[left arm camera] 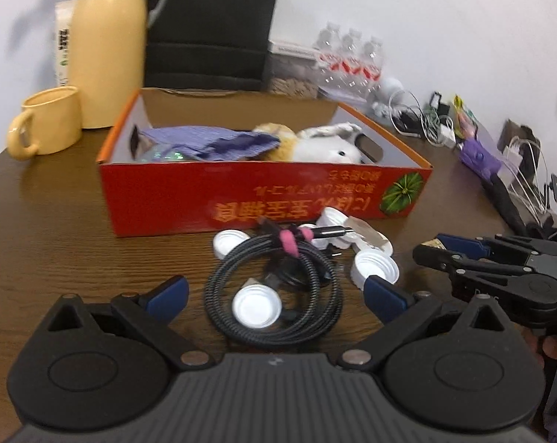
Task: Organize objects
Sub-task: 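Grasp the beige block with the right tool while the left tool grasps the black cable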
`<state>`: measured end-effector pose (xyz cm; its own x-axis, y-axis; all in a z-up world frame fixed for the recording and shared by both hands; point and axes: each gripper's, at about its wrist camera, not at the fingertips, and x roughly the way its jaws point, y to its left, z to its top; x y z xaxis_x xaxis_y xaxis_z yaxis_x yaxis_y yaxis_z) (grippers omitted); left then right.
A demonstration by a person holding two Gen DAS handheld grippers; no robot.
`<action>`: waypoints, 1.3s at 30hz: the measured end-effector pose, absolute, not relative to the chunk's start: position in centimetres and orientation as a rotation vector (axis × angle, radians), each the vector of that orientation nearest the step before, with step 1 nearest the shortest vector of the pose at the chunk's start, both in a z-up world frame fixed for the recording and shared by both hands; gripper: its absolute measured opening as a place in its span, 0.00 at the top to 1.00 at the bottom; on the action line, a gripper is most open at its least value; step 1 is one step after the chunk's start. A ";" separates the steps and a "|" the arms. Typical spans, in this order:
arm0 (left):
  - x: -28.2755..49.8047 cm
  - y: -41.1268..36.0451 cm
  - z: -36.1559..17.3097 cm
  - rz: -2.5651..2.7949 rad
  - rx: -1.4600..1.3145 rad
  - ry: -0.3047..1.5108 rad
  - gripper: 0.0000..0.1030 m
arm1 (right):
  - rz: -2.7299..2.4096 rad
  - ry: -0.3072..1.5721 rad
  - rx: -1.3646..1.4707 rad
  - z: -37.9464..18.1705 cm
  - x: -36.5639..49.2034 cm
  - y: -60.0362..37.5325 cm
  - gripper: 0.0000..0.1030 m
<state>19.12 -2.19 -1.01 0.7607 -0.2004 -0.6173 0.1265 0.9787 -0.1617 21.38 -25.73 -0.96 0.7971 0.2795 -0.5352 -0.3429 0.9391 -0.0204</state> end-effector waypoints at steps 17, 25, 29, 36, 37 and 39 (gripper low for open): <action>22.2 -3.2 -3.2 -0.119 -0.052 0.759 0.00 | 0.353 0.534 -0.117 -0.8 21.0 -25.7 0.70; 21.2 -3.0 -3.2 -0.100 -0.091 0.697 0.11 | 0.355 0.536 -0.118 -0.8 20.9 -25.6 0.70; 20.7 -3.2 -3.2 -0.083 -0.085 0.677 0.12 | 0.355 0.536 -0.118 -0.8 20.9 -25.6 0.70; 19.7 -3.3 -2.5 -0.064 -0.077 0.621 0.13 | 0.356 0.535 -0.119 -0.8 20.9 -25.6 0.70; 19.6 -3.3 -2.5 -0.063 -0.078 0.614 0.13 | 0.356 0.534 -0.119 -0.8 20.9 -25.6 0.70; 19.3 -3.3 -2.3 -0.061 -0.079 0.600 0.14 | 0.357 0.532 -0.118 -0.7 20.9 -25.6 0.70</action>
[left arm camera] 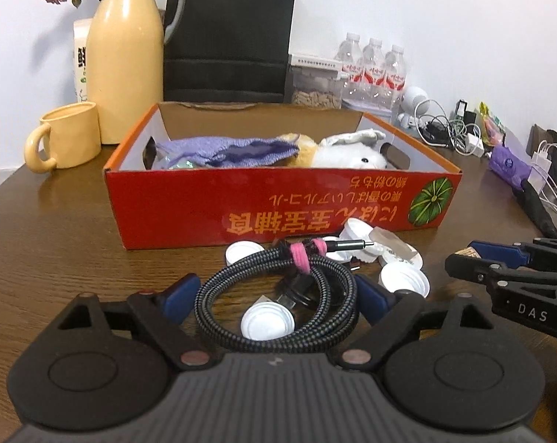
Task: Organize objects
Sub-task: 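Grasp the beige block with the right tool while the left tool grasps the black cable, then lower the block and cable into the cardboard box and open both tools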
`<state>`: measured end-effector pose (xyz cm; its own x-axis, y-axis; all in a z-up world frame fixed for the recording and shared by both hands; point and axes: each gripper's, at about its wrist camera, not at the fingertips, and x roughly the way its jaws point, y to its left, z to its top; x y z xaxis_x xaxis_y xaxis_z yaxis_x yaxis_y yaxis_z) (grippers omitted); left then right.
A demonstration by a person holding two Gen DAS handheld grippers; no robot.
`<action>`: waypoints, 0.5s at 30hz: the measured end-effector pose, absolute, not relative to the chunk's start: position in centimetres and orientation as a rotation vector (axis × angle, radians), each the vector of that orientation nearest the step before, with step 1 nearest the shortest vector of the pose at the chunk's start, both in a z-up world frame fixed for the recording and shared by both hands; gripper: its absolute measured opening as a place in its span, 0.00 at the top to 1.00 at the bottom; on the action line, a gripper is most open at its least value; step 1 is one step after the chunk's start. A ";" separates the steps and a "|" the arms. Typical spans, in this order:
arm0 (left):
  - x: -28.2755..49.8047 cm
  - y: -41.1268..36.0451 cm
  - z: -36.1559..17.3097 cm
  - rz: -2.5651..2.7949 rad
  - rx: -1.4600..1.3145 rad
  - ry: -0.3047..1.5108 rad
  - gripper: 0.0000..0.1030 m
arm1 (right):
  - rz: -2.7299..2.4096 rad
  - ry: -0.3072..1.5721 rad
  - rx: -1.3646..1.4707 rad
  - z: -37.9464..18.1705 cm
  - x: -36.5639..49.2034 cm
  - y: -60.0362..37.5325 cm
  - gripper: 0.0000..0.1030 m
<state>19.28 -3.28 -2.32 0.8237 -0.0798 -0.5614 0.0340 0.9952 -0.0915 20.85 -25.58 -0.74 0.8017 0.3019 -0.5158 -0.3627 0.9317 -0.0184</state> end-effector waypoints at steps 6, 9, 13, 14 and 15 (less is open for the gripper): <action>17.8 -3.5 -1.6 -0.052 -0.067 0.534 0.14 | 0.359 0.525 -0.119 -0.6 20.8 -25.6 0.70; 16.9 -3.5 -0.9 -0.047 -0.070 0.496 0.14 | 0.364 0.504 -0.118 -0.5 20.5 -25.7 0.70; 15.5 -3.5 1.1 -0.052 -0.057 0.407 0.14 | 0.380 0.445 -0.109 0.1 19.9 -25.8 0.70; 15.4 -3.5 1.7 -0.056 -0.055 0.388 0.14 | 0.384 0.425 -0.104 0.5 19.7 -25.8 0.70; 15.4 -3.5 2.2 -0.058 -0.054 0.372 0.14 | 0.389 0.405 -0.100 0.8 19.6 -25.8 0.70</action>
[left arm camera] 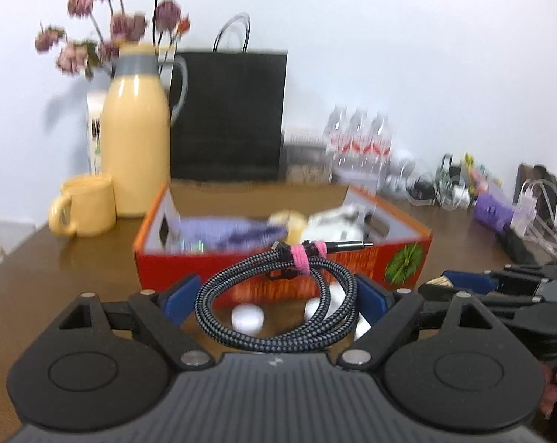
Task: Organize objects
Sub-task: 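Lower the block and cable into the cardboard box and open both tools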
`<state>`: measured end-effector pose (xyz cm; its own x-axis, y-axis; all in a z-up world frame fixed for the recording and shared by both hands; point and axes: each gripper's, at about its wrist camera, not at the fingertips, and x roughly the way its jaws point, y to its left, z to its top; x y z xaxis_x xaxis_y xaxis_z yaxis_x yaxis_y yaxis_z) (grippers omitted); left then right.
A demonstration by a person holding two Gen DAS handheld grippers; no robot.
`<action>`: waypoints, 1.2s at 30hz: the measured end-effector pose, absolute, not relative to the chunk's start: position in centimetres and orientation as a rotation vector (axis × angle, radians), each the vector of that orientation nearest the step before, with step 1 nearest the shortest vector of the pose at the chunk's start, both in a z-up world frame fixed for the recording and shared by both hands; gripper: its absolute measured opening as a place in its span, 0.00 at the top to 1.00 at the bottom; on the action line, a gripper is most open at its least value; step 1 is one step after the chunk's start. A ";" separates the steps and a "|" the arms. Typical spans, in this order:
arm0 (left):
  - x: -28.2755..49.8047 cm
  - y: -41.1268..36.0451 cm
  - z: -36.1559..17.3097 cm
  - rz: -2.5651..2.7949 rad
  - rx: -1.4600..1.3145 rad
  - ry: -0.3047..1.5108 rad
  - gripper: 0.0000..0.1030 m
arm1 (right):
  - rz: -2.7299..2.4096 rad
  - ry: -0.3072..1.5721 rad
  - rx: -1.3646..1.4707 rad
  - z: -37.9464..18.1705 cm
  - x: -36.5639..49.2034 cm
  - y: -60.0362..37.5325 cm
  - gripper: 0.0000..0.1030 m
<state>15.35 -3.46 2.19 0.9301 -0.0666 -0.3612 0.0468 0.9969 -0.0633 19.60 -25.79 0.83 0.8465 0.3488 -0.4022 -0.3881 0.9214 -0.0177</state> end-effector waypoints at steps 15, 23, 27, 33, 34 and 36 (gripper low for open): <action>23.5 -2.2 7.1 -0.023 -0.069 0.262 0.14 | 0.447 0.278 -0.118 7.1 26.6 -19.8 0.70; 29.1 -0.8 5.9 0.052 -0.095 0.294 0.14 | 0.424 0.310 -0.093 6.3 32.6 -17.4 0.70; 30.7 -0.6 5.0 0.070 -0.087 0.310 0.14 | 0.409 0.335 -0.085 5.2 34.4 -17.5 0.70; 31.3 -0.8 3.9 0.068 -0.065 0.331 0.12 | 0.405 0.384 -0.082 4.1 35.4 -18.0 0.70; 31.4 -0.7 3.8 0.073 -0.067 0.334 0.12 | 0.408 0.391 -0.085 4.1 35.5 -18.0 0.70; 31.3 -0.5 3.8 0.086 -0.076 0.331 0.00 | 0.411 0.400 -0.092 4.0 35.3 -18.1 0.68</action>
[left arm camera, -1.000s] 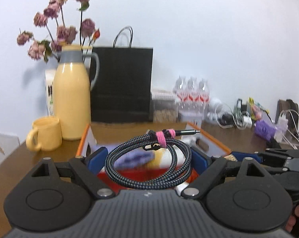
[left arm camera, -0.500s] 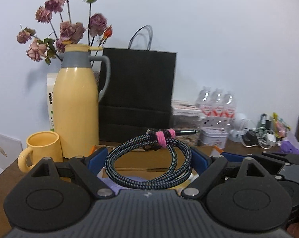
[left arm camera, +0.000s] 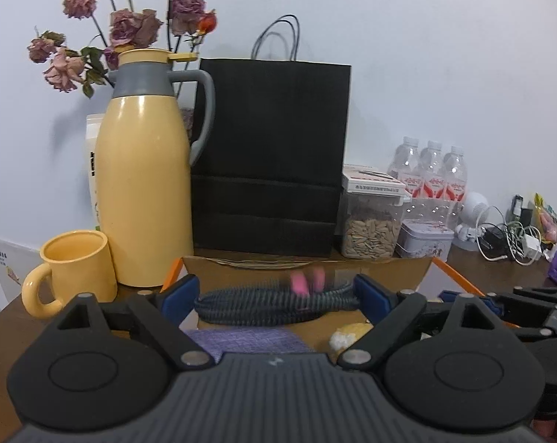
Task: Organize objects
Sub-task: 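Lower the block and cable into the cardboard box and open both tools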
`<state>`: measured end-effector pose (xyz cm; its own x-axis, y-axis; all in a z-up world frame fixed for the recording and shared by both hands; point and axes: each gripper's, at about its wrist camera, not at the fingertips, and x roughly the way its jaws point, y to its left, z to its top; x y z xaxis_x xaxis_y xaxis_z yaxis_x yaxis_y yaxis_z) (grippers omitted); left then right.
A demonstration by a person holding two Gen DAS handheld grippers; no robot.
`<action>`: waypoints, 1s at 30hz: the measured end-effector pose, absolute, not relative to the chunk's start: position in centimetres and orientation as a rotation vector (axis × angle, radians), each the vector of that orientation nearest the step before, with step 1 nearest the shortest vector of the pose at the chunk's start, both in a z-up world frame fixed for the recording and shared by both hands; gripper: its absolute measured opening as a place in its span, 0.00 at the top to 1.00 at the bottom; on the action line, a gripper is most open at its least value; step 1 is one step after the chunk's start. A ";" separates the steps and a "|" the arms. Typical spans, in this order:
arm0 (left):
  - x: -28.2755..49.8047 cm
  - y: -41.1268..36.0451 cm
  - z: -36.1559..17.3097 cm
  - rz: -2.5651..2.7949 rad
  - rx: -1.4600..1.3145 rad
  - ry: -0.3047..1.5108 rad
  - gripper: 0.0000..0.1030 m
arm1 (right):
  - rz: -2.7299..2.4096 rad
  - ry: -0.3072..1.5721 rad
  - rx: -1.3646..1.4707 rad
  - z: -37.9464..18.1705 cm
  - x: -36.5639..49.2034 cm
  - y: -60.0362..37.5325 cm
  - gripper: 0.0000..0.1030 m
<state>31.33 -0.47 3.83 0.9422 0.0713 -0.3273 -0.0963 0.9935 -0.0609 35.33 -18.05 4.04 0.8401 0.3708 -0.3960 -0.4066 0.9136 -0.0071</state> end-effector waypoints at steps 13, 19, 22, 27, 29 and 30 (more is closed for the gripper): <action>31.2 0.1 4.3 0.098 -0.106 0.338 0.00 | 0.375 0.424 -0.103 4.2 35.1 -18.3 0.00; 30.5 0.1 4.7 0.091 -0.119 0.334 0.00 | 0.371 0.406 -0.110 4.9 34.2 -18.5 0.00; 29.5 0.2 5.2 0.083 -0.124 0.320 0.00 | 0.371 0.392 -0.115 5.4 33.4 -18.9 0.00; 26.9 0.5 5.4 0.071 -0.110 0.295 0.00 | 0.366 0.376 -0.139 5.8 31.3 -19.7 0.00; 25.7 0.7 5.0 0.062 -0.117 0.288 0.00 | 0.361 0.368 -0.144 5.6 30.2 -20.3 0.00; 25.2 0.8 4.7 0.054 -0.117 0.293 0.00 | 0.361 0.368 -0.150 5.5 29.8 -20.4 0.00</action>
<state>25.15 0.79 4.71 0.9560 0.0366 -0.2912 -0.0705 0.9918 -0.1067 29.78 -20.43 5.47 0.8702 0.3169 -0.3772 -0.3707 0.9255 -0.0776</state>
